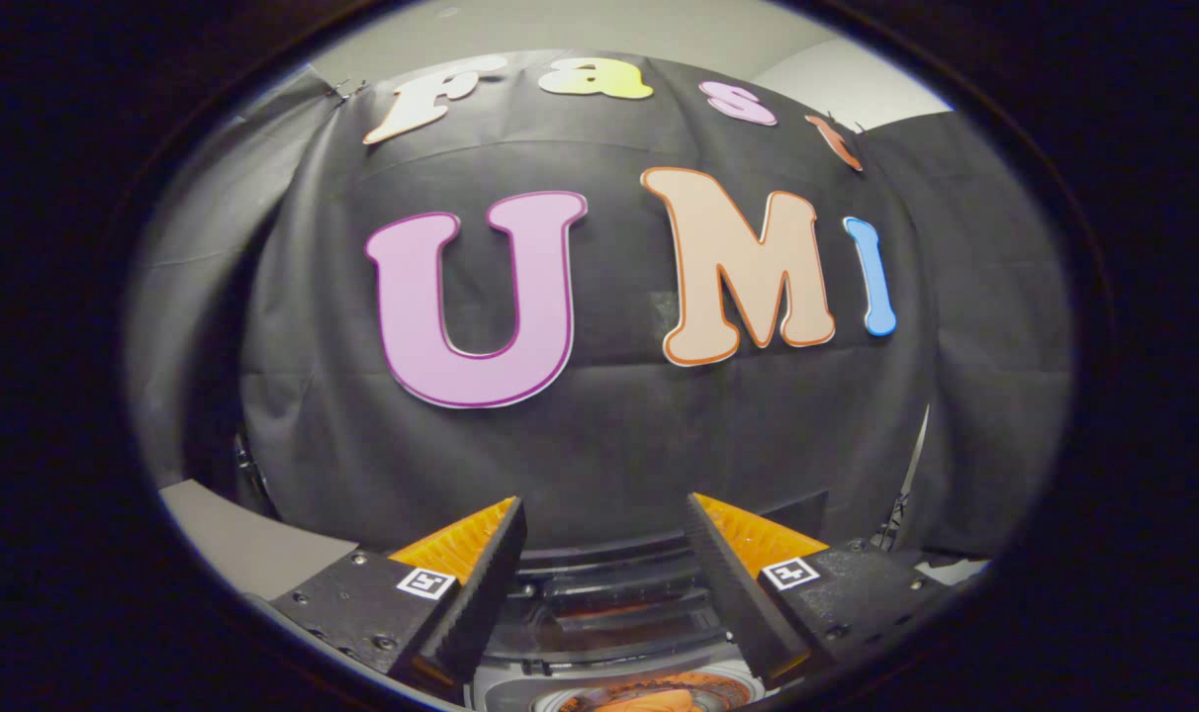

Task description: Put the clothes into the washing machine and then close the washing machine lid.

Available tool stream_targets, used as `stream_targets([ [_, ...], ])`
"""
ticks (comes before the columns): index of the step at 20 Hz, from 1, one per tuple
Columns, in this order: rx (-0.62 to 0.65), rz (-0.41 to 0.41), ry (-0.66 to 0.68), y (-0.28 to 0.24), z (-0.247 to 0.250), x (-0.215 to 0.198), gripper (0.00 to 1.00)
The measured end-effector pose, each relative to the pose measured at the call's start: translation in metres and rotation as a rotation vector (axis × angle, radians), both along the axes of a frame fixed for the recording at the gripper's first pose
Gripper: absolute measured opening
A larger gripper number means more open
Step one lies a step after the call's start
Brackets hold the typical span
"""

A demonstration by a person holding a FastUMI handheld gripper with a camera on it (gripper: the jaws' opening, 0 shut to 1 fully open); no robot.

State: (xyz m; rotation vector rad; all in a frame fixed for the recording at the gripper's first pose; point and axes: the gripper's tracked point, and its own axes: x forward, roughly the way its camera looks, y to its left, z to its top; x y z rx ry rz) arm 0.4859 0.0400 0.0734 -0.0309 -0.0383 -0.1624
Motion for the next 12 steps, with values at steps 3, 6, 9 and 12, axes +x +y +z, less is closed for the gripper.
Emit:
stream_targets([
  [3, -0.014, -0.011, 0.020, -0.004, -0.011, 0.038, 0.97],
  [6, -0.038, -0.059, 0.093, -0.012, -0.033, 0.057, 0.97],
  [9, -0.110, 0.009, 0.115, -0.009, -0.038, 0.070, 0.97],
  [12, -0.103, 0.009, 0.076, -0.008, -0.031, 0.065, 0.97],
])
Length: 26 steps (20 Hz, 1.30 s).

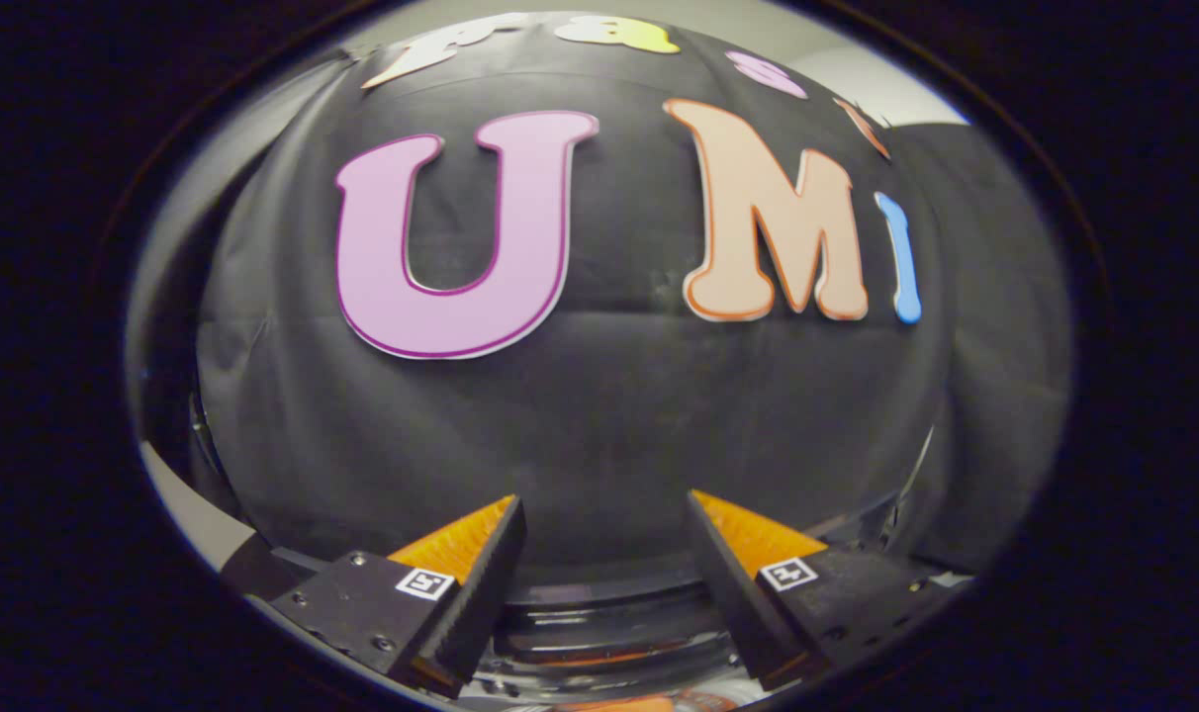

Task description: Put the clothes into the washing machine and then close the washing machine lid.

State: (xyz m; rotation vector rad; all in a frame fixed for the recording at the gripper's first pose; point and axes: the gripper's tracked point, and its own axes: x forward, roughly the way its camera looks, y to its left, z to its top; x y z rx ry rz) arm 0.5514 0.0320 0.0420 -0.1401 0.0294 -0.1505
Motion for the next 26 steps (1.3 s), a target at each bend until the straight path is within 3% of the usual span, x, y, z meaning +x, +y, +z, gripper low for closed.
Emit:
stream_targets([
  [5, 0.027, 0.014, -0.071, 0.0017, 0.0053, -0.0003, 0.98],
  [15, 0.022, 0.004, -0.013, -0.0004, -0.0027, 0.0030, 0.97],
  [26, 0.023, 0.008, -0.037, -0.0003, -0.0010, 0.0030, 0.97],
])
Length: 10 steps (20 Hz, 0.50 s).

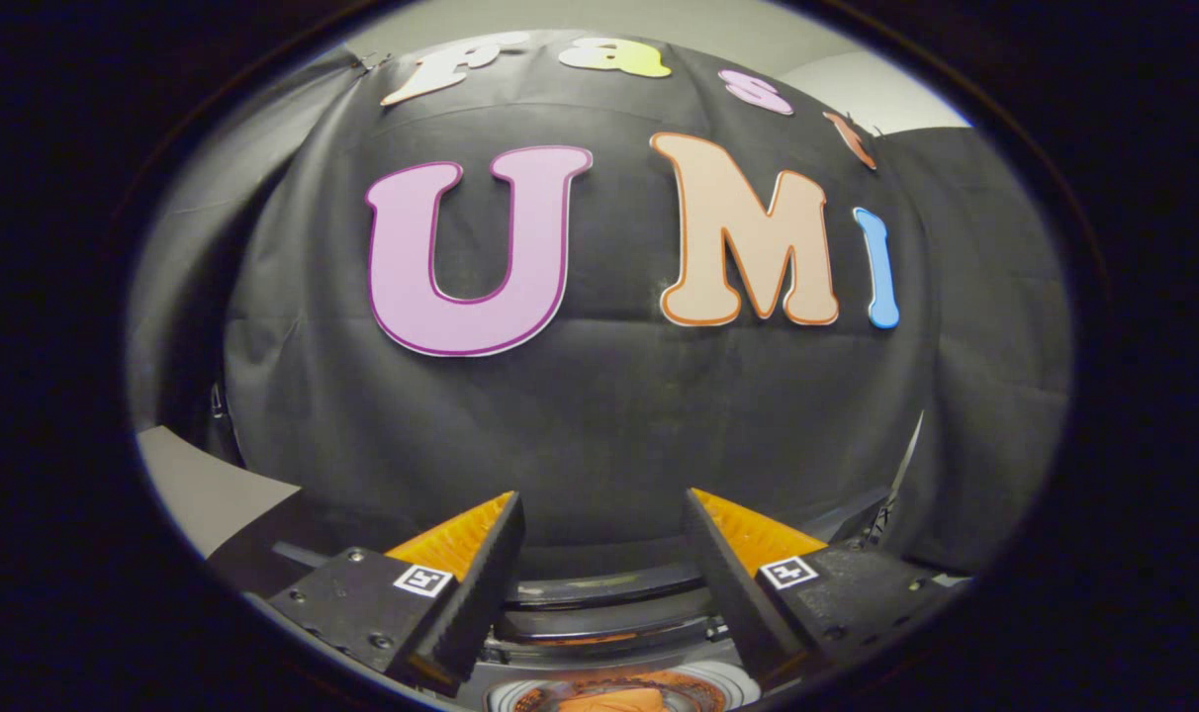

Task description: Put the clothes into the washing machine and then close the washing machine lid.

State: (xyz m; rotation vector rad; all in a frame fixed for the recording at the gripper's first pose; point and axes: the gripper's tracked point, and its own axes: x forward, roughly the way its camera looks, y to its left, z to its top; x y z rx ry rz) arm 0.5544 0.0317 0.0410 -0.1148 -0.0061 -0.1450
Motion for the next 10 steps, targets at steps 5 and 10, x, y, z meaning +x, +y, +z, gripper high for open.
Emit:
stream_targets([
  [5, 0.000, -0.004, -0.006, -0.0002, -0.0001, -0.0005, 0.97],
  [10, -0.003, -0.001, -0.007, -0.0003, 0.0008, -0.0012, 0.97],
])
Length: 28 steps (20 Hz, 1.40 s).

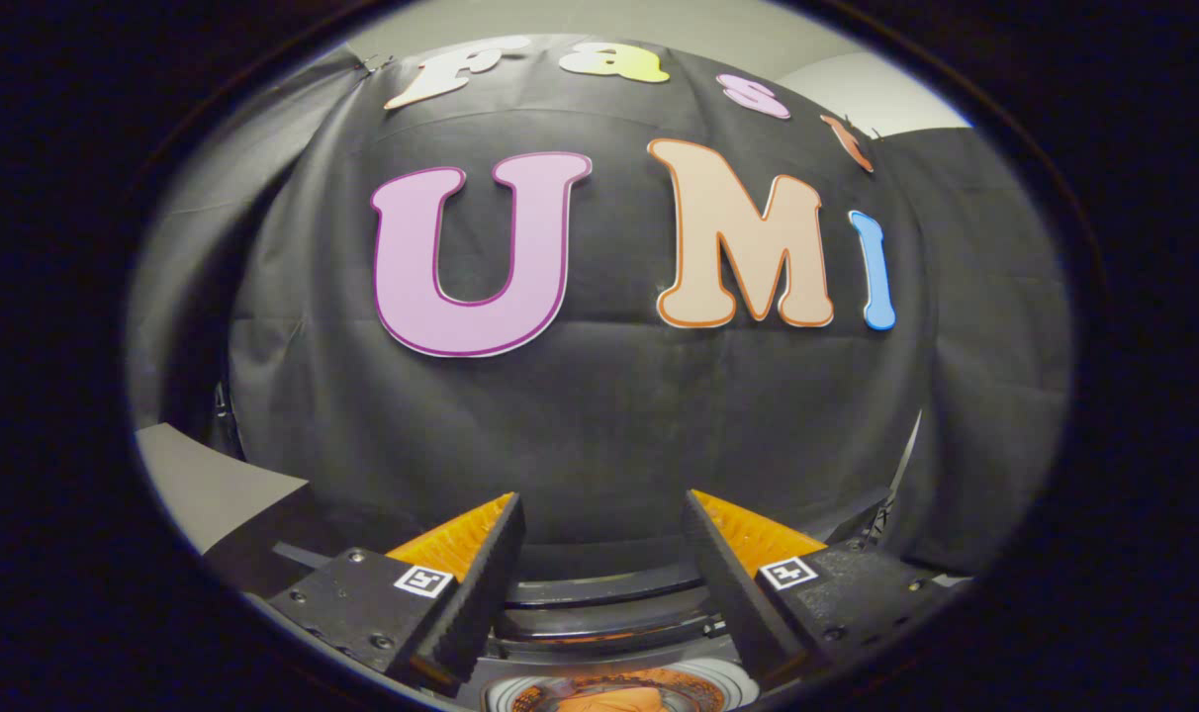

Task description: Put the clothes into the washing machine and then close the washing machine lid.

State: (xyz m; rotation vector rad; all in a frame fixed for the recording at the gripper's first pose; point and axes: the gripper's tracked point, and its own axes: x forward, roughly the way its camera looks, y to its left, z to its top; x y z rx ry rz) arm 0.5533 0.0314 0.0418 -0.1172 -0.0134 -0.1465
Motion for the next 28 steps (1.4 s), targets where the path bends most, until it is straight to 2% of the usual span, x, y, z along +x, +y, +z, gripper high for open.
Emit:
stream_targets([
  [28, -0.001, 0.029, -0.060, 0.0000, 0.0031, 0.0011, 0.98],
])
